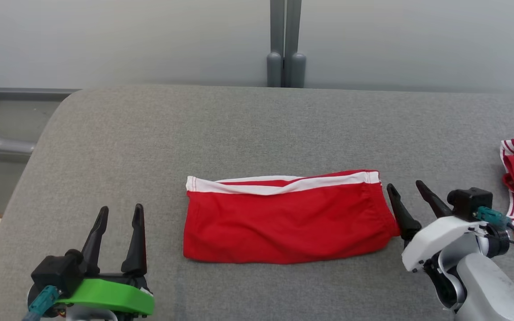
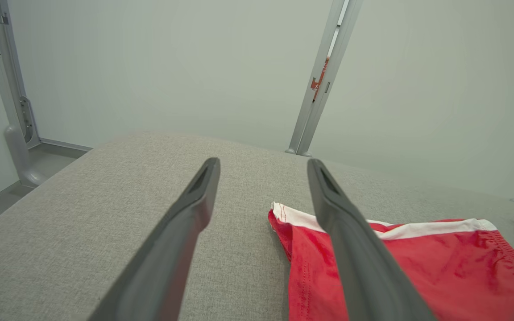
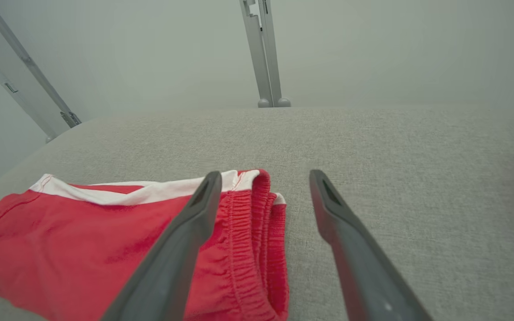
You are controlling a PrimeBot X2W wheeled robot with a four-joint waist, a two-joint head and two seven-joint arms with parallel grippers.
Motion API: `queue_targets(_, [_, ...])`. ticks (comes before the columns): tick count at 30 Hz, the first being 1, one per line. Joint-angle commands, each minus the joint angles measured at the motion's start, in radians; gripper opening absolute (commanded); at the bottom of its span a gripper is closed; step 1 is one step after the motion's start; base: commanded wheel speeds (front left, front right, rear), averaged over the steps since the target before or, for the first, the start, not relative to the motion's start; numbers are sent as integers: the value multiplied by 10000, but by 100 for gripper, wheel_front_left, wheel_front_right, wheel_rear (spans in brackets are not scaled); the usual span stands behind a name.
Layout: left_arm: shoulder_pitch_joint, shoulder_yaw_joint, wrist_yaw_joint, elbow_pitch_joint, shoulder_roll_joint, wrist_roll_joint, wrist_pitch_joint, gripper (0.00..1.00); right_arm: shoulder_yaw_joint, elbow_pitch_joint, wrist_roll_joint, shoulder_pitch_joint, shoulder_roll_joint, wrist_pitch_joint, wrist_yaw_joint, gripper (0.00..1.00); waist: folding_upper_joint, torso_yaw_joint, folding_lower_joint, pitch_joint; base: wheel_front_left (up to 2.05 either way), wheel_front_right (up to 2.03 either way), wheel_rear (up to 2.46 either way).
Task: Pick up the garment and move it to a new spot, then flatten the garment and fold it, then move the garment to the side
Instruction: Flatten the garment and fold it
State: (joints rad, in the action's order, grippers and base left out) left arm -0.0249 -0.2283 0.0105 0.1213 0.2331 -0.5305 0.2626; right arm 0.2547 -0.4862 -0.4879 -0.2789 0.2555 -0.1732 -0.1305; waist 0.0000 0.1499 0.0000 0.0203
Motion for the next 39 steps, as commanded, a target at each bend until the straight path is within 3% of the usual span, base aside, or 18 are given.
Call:
queue_targets(1, [-186, 65, 135, 108, -99, 181, 23, 100, -21, -388, 125, -236, -80, 103, -5, 100, 0, 395, 0, 312, 0, 0, 0])
queue_targets(11, [-501, 501, 646, 604, -580, 486, 23, 100, -460, -2563, 123, -965, -411, 604, -4, 100, 0, 960, 0, 765, 0, 0, 0])
queue_targets(20, [-739, 563, 924, 906, -763, 778, 23, 100, -375, -3552, -882, -1129, -475, 1049, 2, 100, 0, 1200, 0, 1002, 0, 0, 0])
queue_targets(21, [-763, 565, 952, 944, -764, 771, 25, 100, -277, -3571, -1094, -1134, -515, 1140, 1, 68, 0, 1222, 0, 999, 0, 0, 0])
queue_targets(22, [-776, 568, 948, 978, -754, 764, 25, 100, -193, -3557, -1237, -1139, -520, 1149, -5, 27, 0, 1233, 0, 992, 0, 0, 0])
queue_targets(23, [-789, 575, 967, 1018, -738, 777, 25, 100, -111, -3503, -1422, -1136, -508, 1059, -5, 0, 0, 1245, 0, 975, 0, 0, 0])
queue_targets(32, [-663, 620, 1026, 1169, -706, 895, 23, 100, 318, -3007, -2537, -1367, -28, 149, -4, 0, 0, 1022, 0, 686, 0, 0, 0])
queue_targets(39, [-416, 656, 1028, 1159, -829, 894, 23, 100, 425, -2435, -3421, -1131, 1489, 1061, -4, 0, 0, 435, 0, 448, 0, 0, 0])
